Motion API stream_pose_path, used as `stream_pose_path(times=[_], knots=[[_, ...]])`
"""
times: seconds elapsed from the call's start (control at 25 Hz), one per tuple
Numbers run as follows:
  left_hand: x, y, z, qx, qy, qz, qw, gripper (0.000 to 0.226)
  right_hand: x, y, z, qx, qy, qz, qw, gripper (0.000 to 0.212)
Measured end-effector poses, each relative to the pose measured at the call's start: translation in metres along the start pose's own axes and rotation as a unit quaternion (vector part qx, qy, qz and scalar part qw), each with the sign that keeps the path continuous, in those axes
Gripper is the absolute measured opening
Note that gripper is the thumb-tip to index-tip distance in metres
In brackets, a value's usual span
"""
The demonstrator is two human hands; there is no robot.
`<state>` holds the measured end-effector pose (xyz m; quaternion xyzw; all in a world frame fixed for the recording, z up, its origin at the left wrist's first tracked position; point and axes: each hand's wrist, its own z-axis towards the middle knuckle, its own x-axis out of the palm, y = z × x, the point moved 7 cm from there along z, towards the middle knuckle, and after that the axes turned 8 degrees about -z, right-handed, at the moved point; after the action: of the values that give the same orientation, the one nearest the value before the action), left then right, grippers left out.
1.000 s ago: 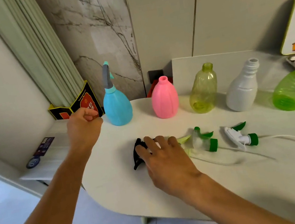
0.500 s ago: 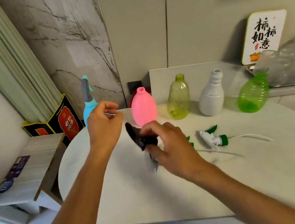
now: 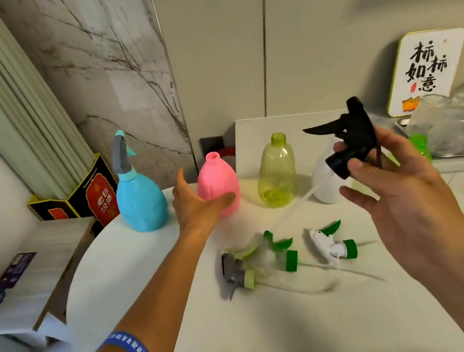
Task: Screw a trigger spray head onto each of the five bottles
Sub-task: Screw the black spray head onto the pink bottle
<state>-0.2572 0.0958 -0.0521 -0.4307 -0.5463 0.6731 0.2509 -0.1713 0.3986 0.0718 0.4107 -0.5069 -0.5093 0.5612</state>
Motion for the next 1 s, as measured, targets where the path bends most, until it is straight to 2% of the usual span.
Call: stream_pose_path(times=[0.12,0.2,0.4,0.48,0.68,0.88,1.0], knots=[[0.006,0.015,0.009,-0.03,0.03,-0.035,0.998,0.136,0.0,-0.001,-0.001,-0.005,0.006,-0.021,1.0,0.035],[0.013,0.013,0.011,-0.018,0.042,-0.044,0.998,0.137,0.0,-0.002,-0.001,-0.001,0.006,-0.008,1.0,0.035],[0.018,0.016,0.018,-0.004,0.023,-0.016,1.0,0.112,0.0,-0.002,0.003,-0.012,0.01,0.017,1.0,0.042],[0.013,0.014,0.016,-0.011,0.006,0.001,1.0,0.11,-0.002,-0.003,0.006,-0.013,0.01,0.026,1.0,0.046],[-0.007,-0.032,-0.004,0.094,0.026,0.102,0.99,0.105,-0.016,-0.009,0.021,0.015,-0.026,0.061,0.998,0.044],[-0.06,-0.079,-0.06,0.233,0.016,0.186,0.954,0.1,-0.018,-0.003,0.027,0.02,-0.035,0.117,0.992,0.043],[-0.086,-0.076,-0.096,0.238,-0.006,0.204,0.949,0.102,-0.01,0.0,0.025,0.006,-0.022,0.117,0.993,0.042]])
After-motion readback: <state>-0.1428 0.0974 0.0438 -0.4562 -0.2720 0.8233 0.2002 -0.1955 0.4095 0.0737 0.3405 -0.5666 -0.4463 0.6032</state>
